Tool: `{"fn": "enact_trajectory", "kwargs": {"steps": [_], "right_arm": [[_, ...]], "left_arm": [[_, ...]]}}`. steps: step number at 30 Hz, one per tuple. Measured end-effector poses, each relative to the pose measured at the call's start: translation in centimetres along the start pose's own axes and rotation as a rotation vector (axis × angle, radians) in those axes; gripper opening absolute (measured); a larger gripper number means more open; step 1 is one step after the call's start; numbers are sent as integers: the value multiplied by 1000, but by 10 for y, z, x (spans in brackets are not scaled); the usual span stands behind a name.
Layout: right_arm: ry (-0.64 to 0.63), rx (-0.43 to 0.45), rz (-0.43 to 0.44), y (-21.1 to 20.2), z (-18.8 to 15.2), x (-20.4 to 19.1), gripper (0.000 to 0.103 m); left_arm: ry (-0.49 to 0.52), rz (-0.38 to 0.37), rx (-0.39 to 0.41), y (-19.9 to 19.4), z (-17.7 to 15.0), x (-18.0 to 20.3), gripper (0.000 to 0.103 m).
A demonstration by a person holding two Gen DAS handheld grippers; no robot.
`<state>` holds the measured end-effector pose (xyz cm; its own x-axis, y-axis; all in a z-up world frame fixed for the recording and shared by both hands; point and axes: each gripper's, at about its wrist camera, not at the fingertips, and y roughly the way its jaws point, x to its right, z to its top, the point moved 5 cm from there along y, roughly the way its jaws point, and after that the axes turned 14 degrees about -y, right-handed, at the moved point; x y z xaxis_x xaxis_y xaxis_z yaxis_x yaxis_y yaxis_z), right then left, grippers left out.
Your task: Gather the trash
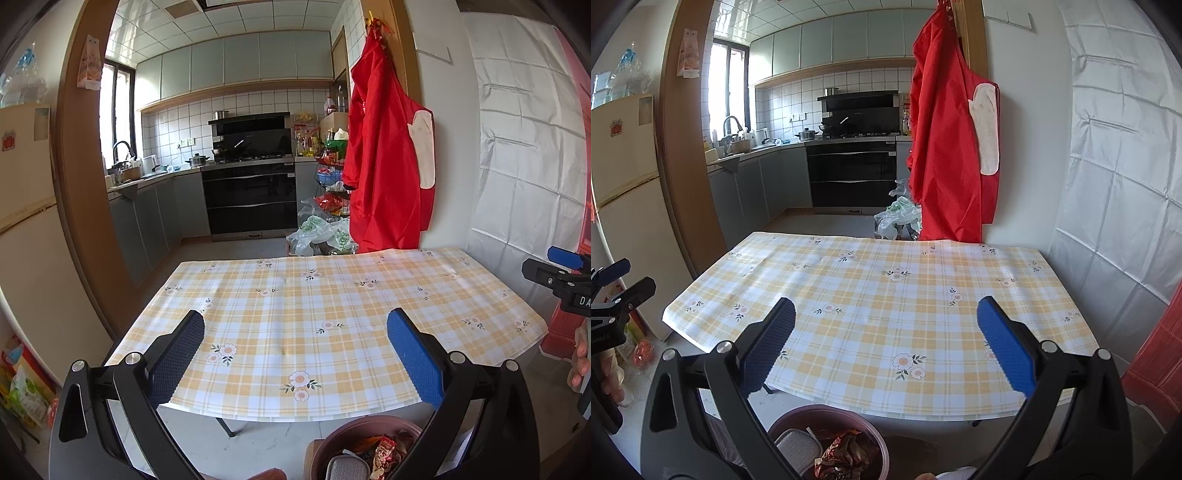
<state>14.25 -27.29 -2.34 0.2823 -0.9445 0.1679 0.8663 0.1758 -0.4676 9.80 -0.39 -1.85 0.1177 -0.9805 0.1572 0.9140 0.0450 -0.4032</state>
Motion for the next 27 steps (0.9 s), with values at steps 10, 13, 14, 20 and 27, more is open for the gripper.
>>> {"fn": "enact_trajectory", "kwargs": {"steps": [10, 13, 14, 20, 27], "right_arm": [[-3, -14, 8, 4, -3, -2, 97], [-3, -15, 8, 4, -2, -2, 97], [-3, -16, 8, 4, -3, -2, 97], [-1, -22, 7, 5, -4, -2, 97], [-2, -27, 8, 6, -6, -3, 97]], "left_arm": [[-2, 0, 0, 0, -1, 0, 97], [-3, 0, 1, 0, 0, 0, 97], [-3, 0, 1, 0, 0, -1, 97], [-3, 2, 3, 0, 0, -2, 97], [-4, 3, 0, 0, 0, -4, 97]]}}
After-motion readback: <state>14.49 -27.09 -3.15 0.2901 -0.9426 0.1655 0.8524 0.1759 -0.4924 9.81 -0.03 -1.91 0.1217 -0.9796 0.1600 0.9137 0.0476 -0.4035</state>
